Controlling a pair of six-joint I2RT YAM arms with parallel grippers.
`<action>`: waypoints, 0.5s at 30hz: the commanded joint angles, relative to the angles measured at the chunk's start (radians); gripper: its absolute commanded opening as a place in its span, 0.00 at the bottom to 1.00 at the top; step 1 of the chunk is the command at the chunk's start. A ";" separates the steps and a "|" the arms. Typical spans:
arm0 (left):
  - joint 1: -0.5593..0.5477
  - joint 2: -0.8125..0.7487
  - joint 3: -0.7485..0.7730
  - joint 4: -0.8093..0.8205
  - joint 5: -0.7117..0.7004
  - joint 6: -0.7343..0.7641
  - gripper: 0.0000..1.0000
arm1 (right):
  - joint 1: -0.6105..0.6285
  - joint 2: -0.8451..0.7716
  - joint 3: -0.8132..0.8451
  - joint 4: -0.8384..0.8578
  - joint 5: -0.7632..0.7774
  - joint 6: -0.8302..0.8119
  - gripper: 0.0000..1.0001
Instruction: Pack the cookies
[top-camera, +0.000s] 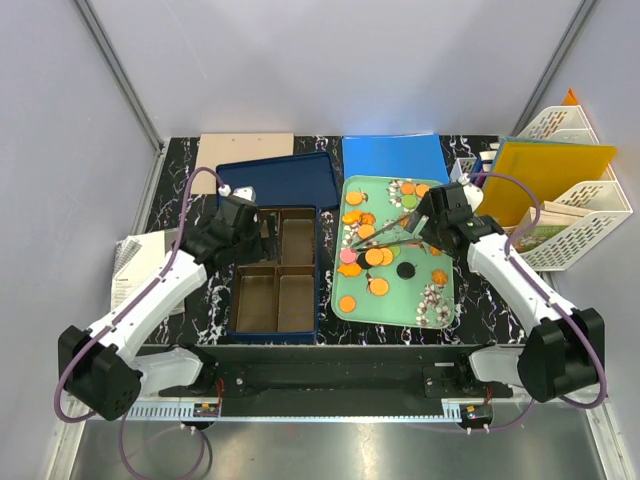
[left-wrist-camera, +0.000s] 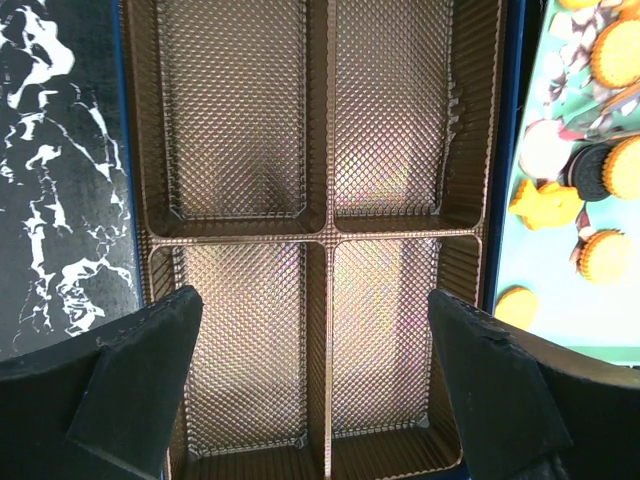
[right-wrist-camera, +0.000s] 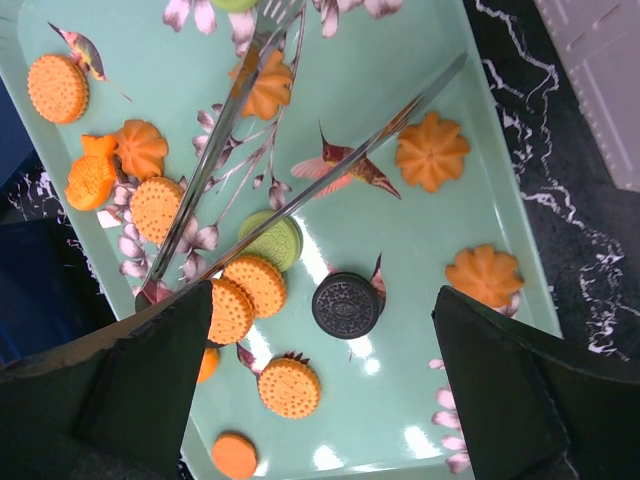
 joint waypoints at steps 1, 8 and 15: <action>-0.003 0.024 0.050 0.060 0.037 0.036 0.99 | 0.003 0.041 -0.002 0.004 -0.026 0.111 1.00; -0.003 0.080 0.081 0.062 0.070 0.033 0.99 | 0.001 0.143 0.033 0.035 -0.040 0.198 0.80; -0.003 0.082 0.091 0.059 0.069 0.039 0.99 | -0.014 0.239 0.059 0.073 -0.023 0.243 0.51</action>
